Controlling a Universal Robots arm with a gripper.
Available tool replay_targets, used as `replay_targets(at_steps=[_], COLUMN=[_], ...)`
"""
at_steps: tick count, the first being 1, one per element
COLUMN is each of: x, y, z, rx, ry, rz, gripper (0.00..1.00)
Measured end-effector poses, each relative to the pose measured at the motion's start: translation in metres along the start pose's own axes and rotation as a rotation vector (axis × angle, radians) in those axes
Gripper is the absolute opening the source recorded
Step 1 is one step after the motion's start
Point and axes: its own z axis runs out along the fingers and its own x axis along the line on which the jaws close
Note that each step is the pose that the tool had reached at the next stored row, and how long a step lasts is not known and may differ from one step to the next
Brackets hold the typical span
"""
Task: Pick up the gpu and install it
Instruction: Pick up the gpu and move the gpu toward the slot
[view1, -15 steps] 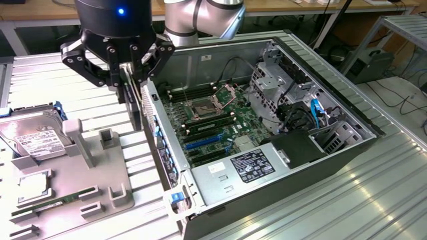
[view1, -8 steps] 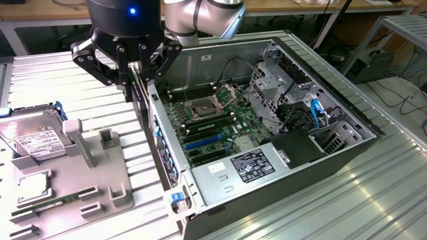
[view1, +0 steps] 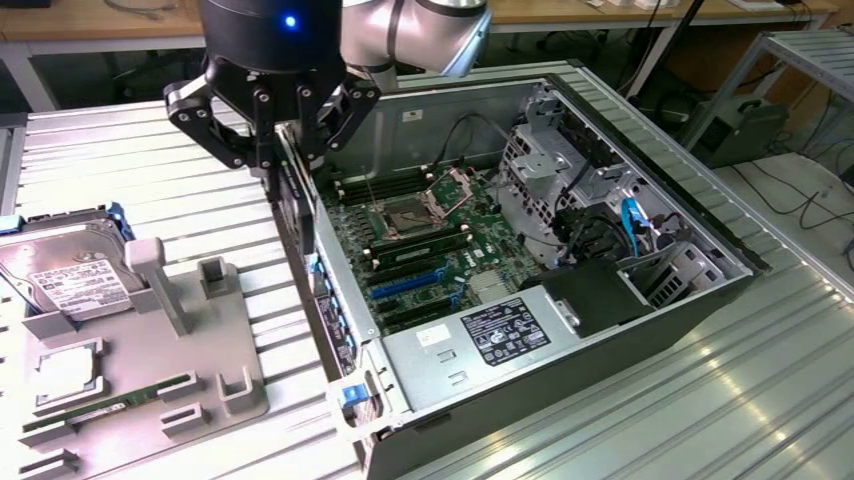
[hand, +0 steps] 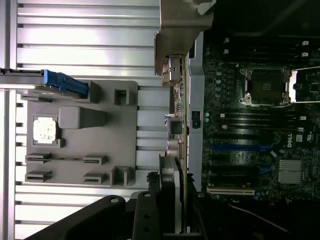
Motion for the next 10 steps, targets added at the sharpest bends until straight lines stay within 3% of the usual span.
replay_targets(at_steps=[7,10], x=[-0.011,-0.022], y=[-0.0003,-0.0007], z=[0.0003,0.0007], rx=[0.0,0.0], ry=[0.0001,0.0002], rz=[-0.002,-0.005], gripper=[0.29,0.29])
